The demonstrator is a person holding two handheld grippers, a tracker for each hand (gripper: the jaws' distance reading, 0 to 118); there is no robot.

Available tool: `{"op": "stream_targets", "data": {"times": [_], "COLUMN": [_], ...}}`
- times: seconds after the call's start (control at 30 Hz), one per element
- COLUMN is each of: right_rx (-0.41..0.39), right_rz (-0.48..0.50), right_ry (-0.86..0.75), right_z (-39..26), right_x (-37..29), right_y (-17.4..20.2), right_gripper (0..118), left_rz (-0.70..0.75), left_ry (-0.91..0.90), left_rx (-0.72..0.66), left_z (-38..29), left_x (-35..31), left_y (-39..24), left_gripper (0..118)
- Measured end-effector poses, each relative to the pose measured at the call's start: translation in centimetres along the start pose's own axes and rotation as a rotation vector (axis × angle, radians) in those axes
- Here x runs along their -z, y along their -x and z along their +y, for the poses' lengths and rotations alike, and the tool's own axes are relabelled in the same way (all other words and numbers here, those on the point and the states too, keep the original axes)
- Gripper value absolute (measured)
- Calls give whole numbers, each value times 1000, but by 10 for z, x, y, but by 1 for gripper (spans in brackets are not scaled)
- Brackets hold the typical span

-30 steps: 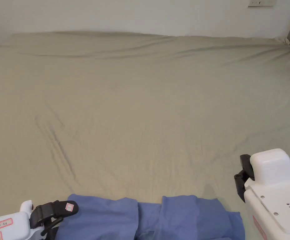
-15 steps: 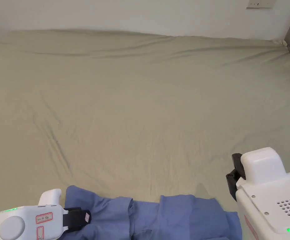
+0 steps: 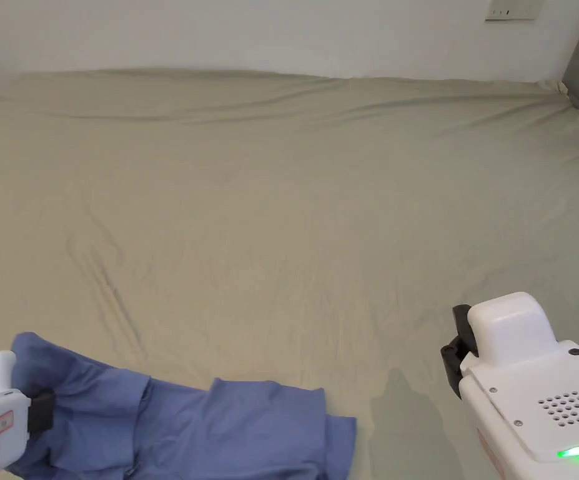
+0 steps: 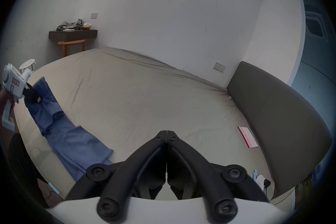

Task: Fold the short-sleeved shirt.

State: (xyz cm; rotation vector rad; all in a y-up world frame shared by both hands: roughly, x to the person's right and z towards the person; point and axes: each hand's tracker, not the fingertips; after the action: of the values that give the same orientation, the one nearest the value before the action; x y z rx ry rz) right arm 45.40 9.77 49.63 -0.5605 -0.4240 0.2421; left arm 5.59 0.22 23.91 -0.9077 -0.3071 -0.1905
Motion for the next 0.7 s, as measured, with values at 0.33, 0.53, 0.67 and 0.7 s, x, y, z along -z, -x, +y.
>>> {"op": "stream_targets", "data": {"times": [0.33, 0.53, 0.67, 0.7], "right_rx": [16, 20, 28, 31], "right_rz": [19, 8, 0, -1], "right_ry": [-13, -11, -5, -3], "right_z": [1, -2, -6, -7], "right_x": [-4, -7, -7, -7], "right_y": [2, -7, -11, -12], "right_gripper": [2, 2, 2, 2], "left_rz": [-358, -397, -373, -372], "left_ry": [86, 154, 218, 225], "left_rx": [-117, -24, 19, 23], "left_z": [16, 0, -19, -24], "left_x": [-25, 6, 26, 31], "left_y": [-76, -150, -193, -201], "left_gripper": [12, 12, 12, 12]}}
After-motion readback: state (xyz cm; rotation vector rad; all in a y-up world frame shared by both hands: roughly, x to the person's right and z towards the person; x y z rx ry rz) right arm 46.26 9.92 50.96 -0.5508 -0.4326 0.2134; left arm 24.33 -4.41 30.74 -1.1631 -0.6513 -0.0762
